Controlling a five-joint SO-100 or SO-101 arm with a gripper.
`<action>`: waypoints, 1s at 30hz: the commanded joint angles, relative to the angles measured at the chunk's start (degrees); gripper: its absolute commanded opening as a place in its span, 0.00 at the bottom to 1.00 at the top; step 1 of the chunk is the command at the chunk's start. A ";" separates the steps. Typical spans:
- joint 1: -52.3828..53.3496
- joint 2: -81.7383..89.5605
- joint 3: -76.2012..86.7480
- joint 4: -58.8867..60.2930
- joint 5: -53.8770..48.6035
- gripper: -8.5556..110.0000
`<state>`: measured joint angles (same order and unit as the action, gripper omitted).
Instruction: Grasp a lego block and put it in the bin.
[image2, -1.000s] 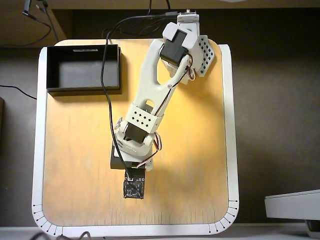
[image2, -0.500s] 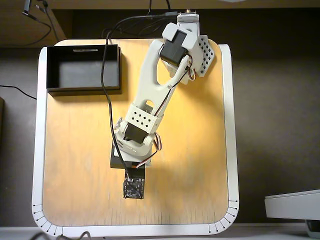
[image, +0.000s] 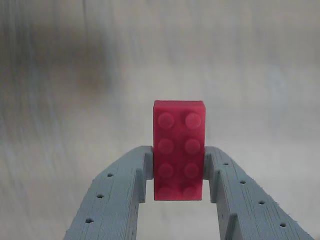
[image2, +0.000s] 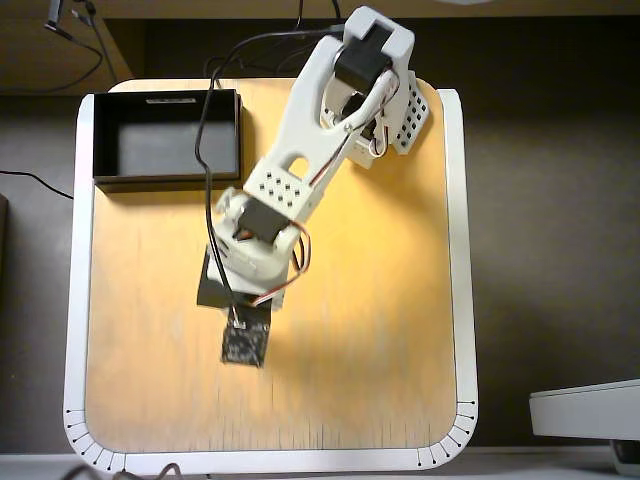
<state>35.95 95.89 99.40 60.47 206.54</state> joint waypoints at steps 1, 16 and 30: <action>6.68 17.31 -6.50 10.28 4.57 0.08; 47.90 34.80 -6.59 23.73 13.18 0.08; 59.59 25.93 -6.50 21.09 12.48 0.08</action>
<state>94.31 124.01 99.40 83.85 219.99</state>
